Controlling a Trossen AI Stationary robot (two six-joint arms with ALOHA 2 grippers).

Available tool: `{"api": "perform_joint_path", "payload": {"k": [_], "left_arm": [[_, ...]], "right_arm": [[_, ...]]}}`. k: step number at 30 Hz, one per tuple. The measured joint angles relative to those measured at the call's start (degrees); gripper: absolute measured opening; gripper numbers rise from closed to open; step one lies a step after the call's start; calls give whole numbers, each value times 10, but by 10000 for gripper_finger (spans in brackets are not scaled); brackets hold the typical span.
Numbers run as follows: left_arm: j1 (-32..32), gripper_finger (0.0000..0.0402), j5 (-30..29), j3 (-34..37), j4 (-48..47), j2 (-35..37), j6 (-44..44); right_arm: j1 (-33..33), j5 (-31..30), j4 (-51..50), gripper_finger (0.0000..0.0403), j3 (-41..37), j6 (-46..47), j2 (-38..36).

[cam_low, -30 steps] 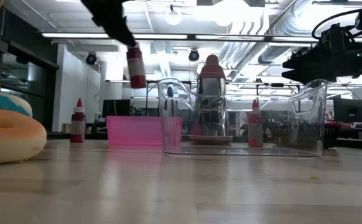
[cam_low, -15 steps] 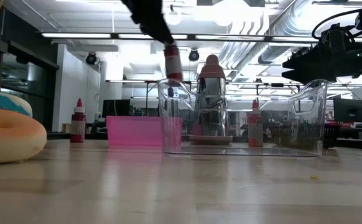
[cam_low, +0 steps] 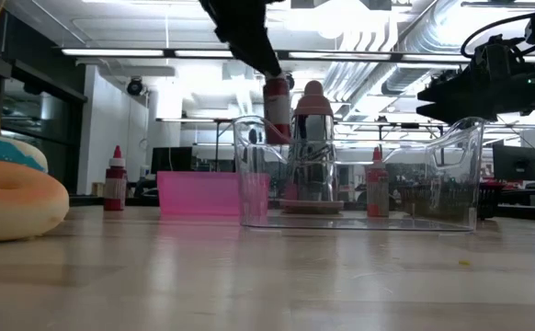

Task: Pick & Place Food Item
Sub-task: Put the middle red food coloring bottle into the transparent bin

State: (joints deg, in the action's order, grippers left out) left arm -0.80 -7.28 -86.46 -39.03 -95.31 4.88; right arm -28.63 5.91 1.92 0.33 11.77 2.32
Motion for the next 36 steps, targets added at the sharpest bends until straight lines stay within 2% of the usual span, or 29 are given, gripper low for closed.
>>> {"api": "perform_joint_path", "payload": {"k": [10,18,36], "left_arm": [[-2,110,2,0,33,-54,-1],[8,111,30,0,38,-92,-16],[30,111,61,0,67,-132,-19]], "right_arm": [[0,0,0,227,0,0,0],[0,0,0,227,0,0,0],[0,0,0,227,0,0,0]]}}
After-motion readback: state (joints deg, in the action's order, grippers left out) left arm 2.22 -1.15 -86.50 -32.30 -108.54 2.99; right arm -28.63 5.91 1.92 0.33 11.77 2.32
